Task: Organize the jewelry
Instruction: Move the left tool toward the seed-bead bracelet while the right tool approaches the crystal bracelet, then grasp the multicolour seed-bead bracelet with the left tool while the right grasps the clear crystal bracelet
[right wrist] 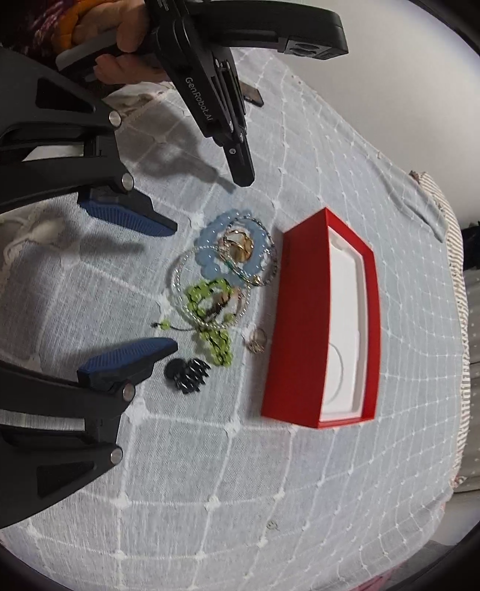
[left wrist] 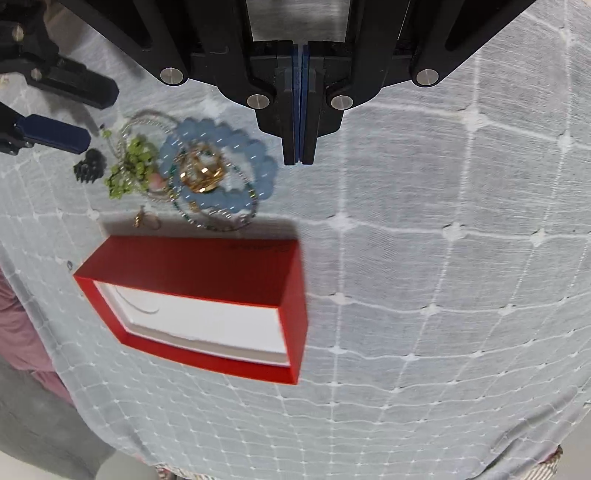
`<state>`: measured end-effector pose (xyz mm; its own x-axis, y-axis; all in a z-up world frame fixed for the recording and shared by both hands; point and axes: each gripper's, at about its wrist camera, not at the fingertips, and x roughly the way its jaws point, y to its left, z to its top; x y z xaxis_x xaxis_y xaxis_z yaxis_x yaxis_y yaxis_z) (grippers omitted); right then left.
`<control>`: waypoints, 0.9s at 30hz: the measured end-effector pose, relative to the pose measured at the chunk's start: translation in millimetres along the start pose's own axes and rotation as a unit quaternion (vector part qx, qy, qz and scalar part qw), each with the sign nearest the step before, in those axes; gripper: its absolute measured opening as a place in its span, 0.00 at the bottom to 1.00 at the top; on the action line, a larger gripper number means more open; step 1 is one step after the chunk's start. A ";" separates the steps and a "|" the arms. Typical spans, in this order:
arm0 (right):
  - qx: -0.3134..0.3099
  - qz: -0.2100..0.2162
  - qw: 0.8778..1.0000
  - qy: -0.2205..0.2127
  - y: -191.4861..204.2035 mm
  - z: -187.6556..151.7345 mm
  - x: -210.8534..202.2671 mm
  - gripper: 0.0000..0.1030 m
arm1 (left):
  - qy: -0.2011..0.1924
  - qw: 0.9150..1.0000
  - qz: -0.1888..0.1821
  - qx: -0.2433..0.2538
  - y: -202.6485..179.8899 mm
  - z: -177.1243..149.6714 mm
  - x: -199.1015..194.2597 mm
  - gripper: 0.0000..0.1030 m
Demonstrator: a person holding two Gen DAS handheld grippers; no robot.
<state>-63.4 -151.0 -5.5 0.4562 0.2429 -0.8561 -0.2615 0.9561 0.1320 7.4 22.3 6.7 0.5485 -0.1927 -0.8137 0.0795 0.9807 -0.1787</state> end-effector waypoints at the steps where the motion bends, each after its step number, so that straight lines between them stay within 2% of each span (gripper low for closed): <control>1: 0.000 -0.005 1.000 0.000 0.8 0.0 1.7 0.48 | 0.000 1.000 0.003 0.002 0.9 -0.8 0.1 0.00; 5: 0.014 -0.016 1.000 -0.001 -3.2 3.3 7.5 0.37 | 0.003 1.000 0.006 0.009 0.6 -5.0 1.0 0.02; 7: 0.022 -0.020 1.000 -0.004 -6.9 5.7 8.7 0.32 | 0.003 1.000 0.002 0.012 -0.9 -5.7 0.6 0.19; 11: 0.046 -0.014 0.999 0.000 -14.4 11.2 17.2 0.28 | -0.001 1.000 -0.006 0.012 -3.7 -2.6 0.7 0.32; 12: 0.049 -0.012 0.999 0.001 -15.2 12.6 19.8 0.22 | -0.002 1.000 -0.008 0.012 -4.2 -2.0 0.6 0.34; 16: 0.046 -0.013 0.999 0.002 -14.2 14.9 23.7 0.04 | -0.003 1.000 -0.016 0.009 -6.4 1.1 1.7 0.35; 27: 0.036 -0.030 0.999 -0.023 -21.6 4.4 -7.3 0.03 | 0.002 0.999 -0.039 0.001 -11.4 6.3 6.6 0.34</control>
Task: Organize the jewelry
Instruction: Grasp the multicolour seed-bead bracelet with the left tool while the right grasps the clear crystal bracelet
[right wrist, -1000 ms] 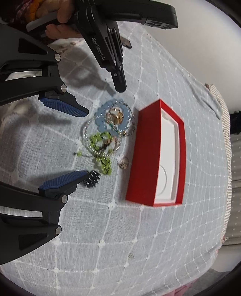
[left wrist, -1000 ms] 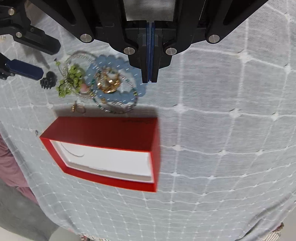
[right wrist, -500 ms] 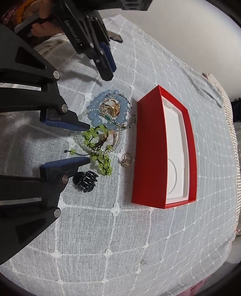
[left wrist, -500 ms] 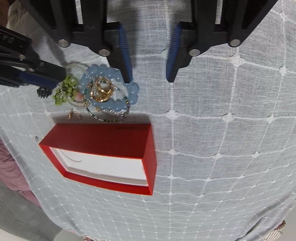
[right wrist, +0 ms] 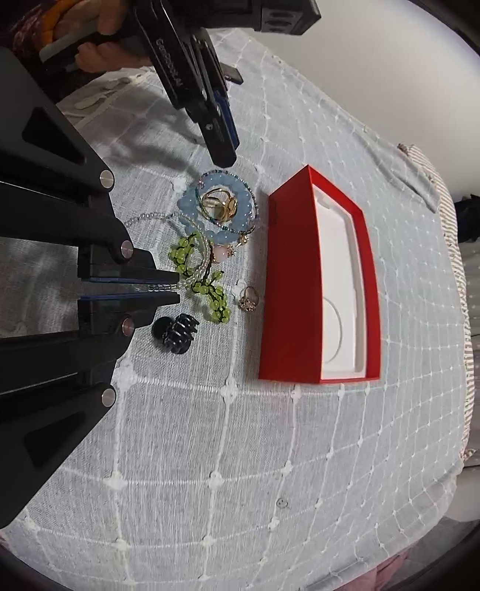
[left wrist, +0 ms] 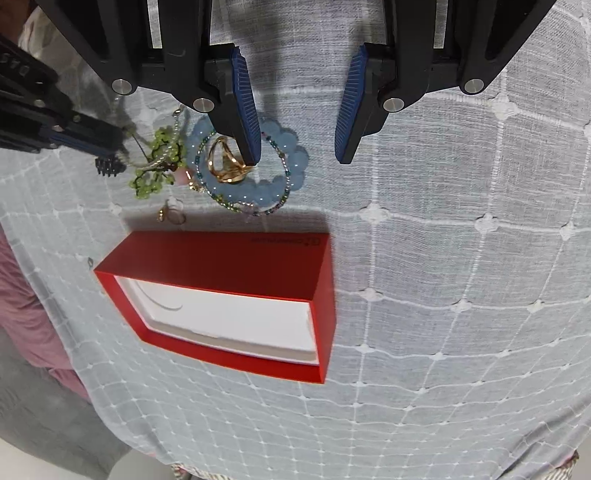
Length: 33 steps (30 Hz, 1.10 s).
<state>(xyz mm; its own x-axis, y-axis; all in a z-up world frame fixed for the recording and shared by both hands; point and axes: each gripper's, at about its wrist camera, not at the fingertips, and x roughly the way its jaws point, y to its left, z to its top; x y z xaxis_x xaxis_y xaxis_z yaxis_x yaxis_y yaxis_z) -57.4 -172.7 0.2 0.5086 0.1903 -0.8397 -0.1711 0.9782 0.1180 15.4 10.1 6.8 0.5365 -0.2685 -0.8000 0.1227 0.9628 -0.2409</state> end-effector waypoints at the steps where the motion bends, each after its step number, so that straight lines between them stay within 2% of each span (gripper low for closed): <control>1: -0.001 0.000 1.000 -0.004 -0.4 -0.2 -3.0 0.03 | 0.001 1.000 0.002 0.003 -1.8 -0.1 1.5 0.34; 5: -0.004 0.000 1.000 -0.009 -1.6 -0.6 -7.4 0.03 | 0.007 1.000 0.008 -0.002 -4.2 1.9 9.7 0.34; 11: -0.002 0.002 1.000 -0.005 -2.0 -1.1 -6.6 0.03 | -0.008 1.000 -0.002 -0.008 -5.5 8.7 4.3 0.34; 14: 0.000 0.000 1.000 -0.004 -2.5 -1.2 -6.1 0.03 | 0.001 1.000 -0.004 -0.002 -8.6 8.7 8.3 0.31; 17: 0.002 -0.001 1.000 0.000 -3.5 -2.1 -4.1 0.03 | 0.016 1.000 0.013 0.010 -14.0 7.1 18.4 0.29; 21: 0.002 -0.005 1.000 0.001 -4.4 -2.3 -3.3 0.03 | 0.022 0.998 0.053 0.021 -16.9 5.6 26.6 0.09; 33: -0.003 0.005 1.000 -0.024 -2.8 3.7 -19.6 0.03 | -0.017 0.999 0.028 0.015 -11.4 2.9 -6.1 0.09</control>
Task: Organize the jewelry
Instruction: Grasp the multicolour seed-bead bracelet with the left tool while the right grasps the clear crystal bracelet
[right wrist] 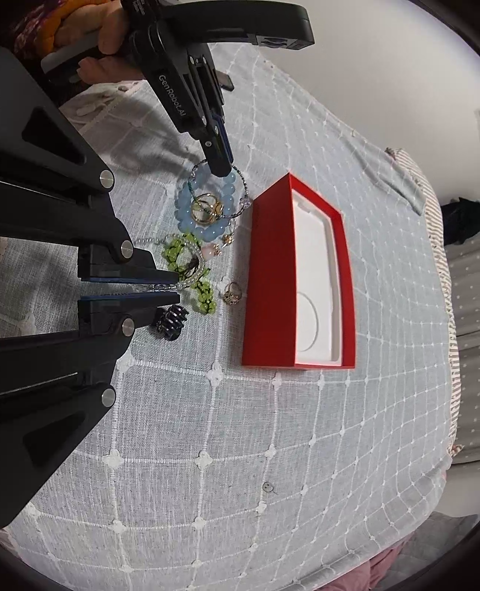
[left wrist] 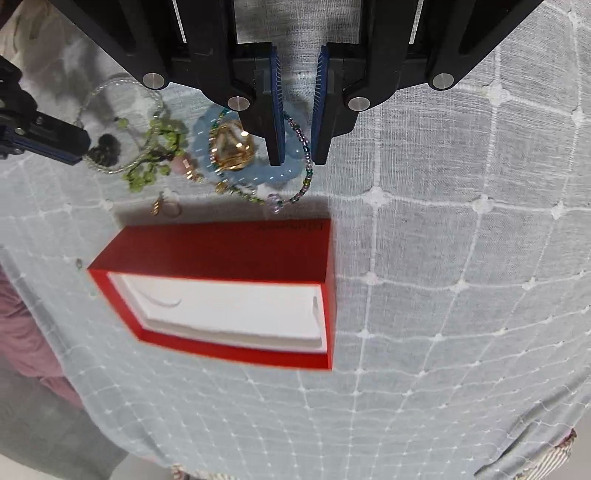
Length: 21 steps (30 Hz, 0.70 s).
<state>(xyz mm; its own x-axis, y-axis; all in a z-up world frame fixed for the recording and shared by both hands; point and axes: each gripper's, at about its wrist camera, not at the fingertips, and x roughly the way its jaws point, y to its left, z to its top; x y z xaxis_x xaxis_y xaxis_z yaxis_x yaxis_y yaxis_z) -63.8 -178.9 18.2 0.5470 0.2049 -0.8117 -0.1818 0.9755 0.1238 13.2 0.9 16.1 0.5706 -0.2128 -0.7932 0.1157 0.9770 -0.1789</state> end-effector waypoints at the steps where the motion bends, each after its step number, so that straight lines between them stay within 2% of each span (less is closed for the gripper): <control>1: -0.001 0.001 1.000 -0.004 1.2 1.5 -1.9 0.03 | -0.003 1.000 -0.005 -0.001 0.9 1.7 -3.1 0.09; 12: 0.008 0.022 0.999 -0.038 0.7 27.1 -17.2 0.03 | -0.027 0.998 -0.059 -0.001 -14.5 24.7 -27.3 0.09; 15: 0.015 0.025 0.999 -0.039 -2.3 30.1 -17.3 0.03 | -0.021 0.998 -0.055 -0.003 -13.6 28.2 -24.9 0.09; 21: 0.025 0.046 0.998 -0.016 -7.3 22.8 -11.8 0.03 | 0.020 0.999 -0.027 -0.032 16.0 17.3 -9.3 0.09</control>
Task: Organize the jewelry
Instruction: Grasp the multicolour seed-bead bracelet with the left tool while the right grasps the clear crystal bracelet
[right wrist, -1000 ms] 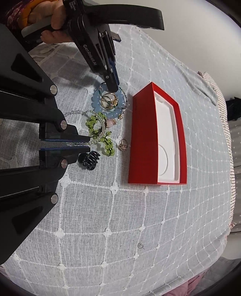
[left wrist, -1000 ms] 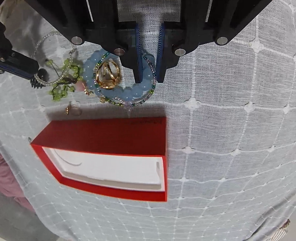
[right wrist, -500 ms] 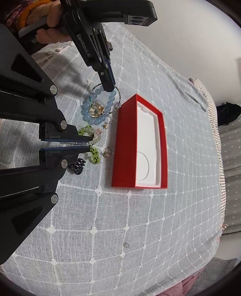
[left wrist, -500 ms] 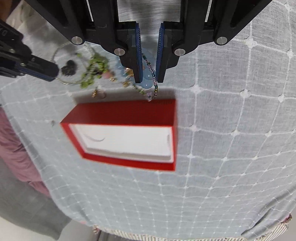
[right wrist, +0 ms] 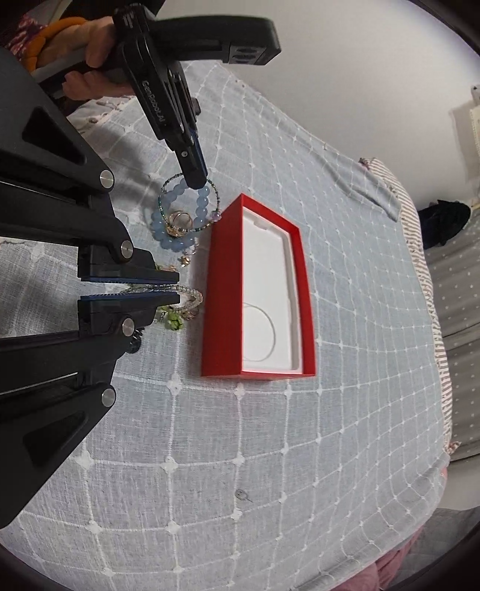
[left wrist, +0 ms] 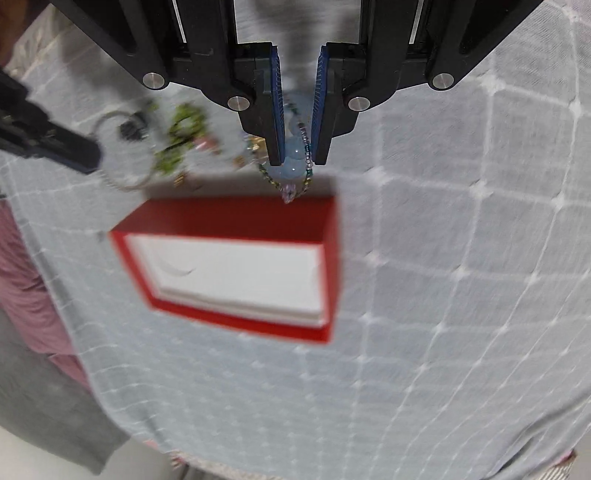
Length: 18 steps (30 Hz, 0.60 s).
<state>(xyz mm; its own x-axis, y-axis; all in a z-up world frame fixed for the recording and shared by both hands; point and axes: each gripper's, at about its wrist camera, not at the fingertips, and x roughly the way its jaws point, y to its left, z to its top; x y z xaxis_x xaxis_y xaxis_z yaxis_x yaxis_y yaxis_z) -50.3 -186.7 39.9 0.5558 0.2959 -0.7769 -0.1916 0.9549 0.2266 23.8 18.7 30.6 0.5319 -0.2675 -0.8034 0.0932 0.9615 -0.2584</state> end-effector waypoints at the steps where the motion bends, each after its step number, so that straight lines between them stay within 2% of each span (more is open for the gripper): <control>1: -0.003 0.003 1.000 0.004 1.4 -1.2 0.4 0.03 | 0.006 1.000 0.007 -0.002 5.6 -3.0 1.5 0.09; 9: -0.029 0.027 0.999 0.012 18.3 -8.3 -1.3 0.03 | 0.034 0.999 0.027 -0.013 40.0 -24.6 5.3 0.10; 18: -0.033 0.025 0.999 0.027 21.4 -14.7 7.0 0.03 | 0.050 0.998 0.035 -0.024 57.6 -32.4 7.5 0.10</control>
<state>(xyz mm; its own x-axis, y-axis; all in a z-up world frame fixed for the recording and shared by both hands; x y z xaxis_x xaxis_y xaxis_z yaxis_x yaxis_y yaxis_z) -62.4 -164.5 30.7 0.5010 0.3390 -0.7963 -0.2723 0.9351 0.2268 5.9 70.1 -7.7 0.4487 -0.2080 -0.8691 0.0167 0.9743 -0.2245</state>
